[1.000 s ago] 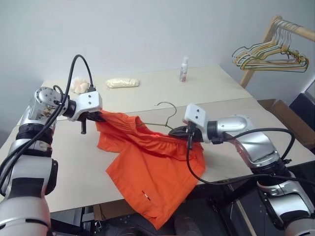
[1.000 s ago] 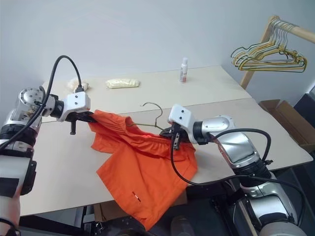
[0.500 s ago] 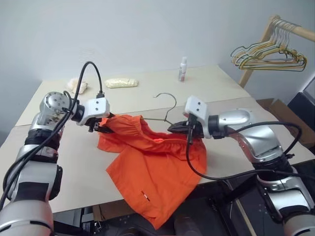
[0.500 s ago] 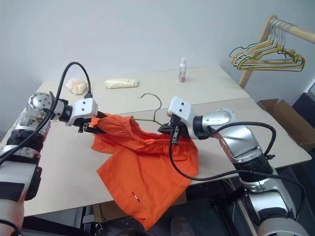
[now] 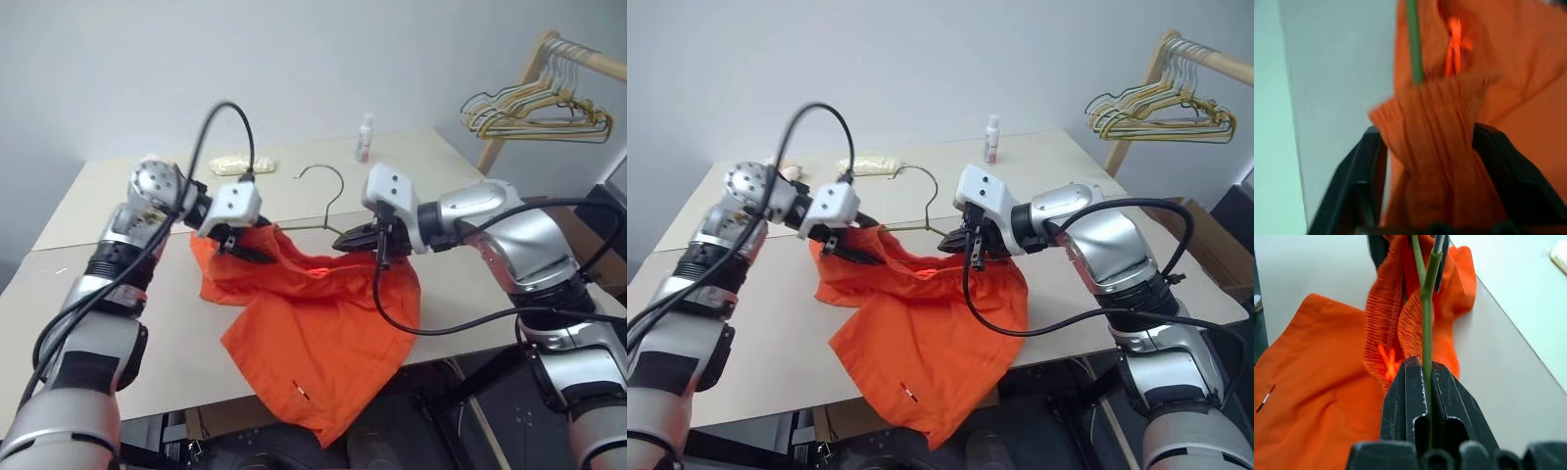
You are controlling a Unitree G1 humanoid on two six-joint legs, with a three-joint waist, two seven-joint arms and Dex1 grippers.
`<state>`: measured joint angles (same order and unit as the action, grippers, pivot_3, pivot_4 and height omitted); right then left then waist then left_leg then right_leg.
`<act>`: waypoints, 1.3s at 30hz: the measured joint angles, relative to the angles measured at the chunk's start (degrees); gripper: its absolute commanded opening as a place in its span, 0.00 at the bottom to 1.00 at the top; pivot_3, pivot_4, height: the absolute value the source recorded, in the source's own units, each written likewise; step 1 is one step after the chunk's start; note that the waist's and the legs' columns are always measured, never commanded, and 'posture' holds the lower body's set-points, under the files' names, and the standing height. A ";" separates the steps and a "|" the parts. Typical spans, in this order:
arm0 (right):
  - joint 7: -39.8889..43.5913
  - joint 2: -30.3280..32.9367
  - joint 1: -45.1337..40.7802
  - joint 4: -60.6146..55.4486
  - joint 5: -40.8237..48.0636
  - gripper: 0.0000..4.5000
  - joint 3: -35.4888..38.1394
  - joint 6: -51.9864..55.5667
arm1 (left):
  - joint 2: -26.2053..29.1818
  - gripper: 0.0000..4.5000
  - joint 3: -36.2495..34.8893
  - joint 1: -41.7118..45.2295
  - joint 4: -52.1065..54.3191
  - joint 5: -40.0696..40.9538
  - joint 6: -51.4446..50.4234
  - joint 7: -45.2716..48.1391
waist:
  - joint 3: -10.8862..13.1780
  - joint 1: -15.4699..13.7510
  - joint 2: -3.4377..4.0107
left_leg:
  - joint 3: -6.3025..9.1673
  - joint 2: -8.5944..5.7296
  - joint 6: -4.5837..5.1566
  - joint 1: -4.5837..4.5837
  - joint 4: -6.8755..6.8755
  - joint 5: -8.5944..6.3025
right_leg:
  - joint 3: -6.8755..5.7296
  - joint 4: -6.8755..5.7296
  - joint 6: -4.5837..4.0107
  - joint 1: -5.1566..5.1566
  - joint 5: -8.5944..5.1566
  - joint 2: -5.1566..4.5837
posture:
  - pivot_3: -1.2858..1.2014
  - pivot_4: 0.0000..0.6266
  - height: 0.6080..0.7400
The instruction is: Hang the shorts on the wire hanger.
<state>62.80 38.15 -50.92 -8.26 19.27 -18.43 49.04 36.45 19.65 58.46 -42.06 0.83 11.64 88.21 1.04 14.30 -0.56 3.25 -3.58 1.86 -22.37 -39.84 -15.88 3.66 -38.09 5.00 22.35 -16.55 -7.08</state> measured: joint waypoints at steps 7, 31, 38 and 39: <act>-0.37 0.19 -0.14 -0.29 0.06 0.00 0.06 1.17 | -1.23 0.00 -0.76 2.23 -4.05 -1.24 0.81 0.00 | 0.00 0.92 0.00 | 0.01 0.01 0.01 0.00 0.00 -0.01 | 0.00 0.01 0.00 -0.01 0.00 -0.01 | 0.42 0.00 1.00; -5.12 17.96 18.25 -10.48 0.38 0.98 12.12 3.03 | -2.54 0.00 -2.99 2.32 -5.05 -1.24 -3.24 -0.59 | 0.00 1.31 0.00 | -0.18 0.14 0.06 0.14 0.07 -0.04 | 0.15 0.11 0.07 -0.08 -0.04 0.00 | 0.42 0.00 1.00; -7.12 9.78 7.88 -5.42 -4.13 0.56 1.43 3.41 | -2.89 0.00 -2.97 2.42 -5.19 -1.34 -3.18 -0.07 | 0.01 1.28 0.00 | -0.12 0.09 0.05 -0.01 0.03 -0.03 | 0.10 0.06 0.07 -0.02 -0.04 -0.04 | 0.42 0.00 1.00; -6.87 9.55 7.13 -5.03 -4.52 0.47 0.58 3.49 | -2.89 0.00 -2.97 2.42 -5.19 -1.43 -3.15 -0.03 | 0.01 1.04 0.00 | -0.10 0.08 0.05 -0.03 0.02 -0.03 | 0.08 0.06 0.07 -0.02 -0.04 -0.04 | 0.42 0.00 1.00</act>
<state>55.93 47.70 -43.79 -13.29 14.76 -17.85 52.53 33.56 16.68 60.88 -47.25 -0.60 8.49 88.18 1.05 15.34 -0.56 3.16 -3.50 1.91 -22.40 -39.82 -15.91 3.74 -38.04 5.07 22.34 -16.59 -7.12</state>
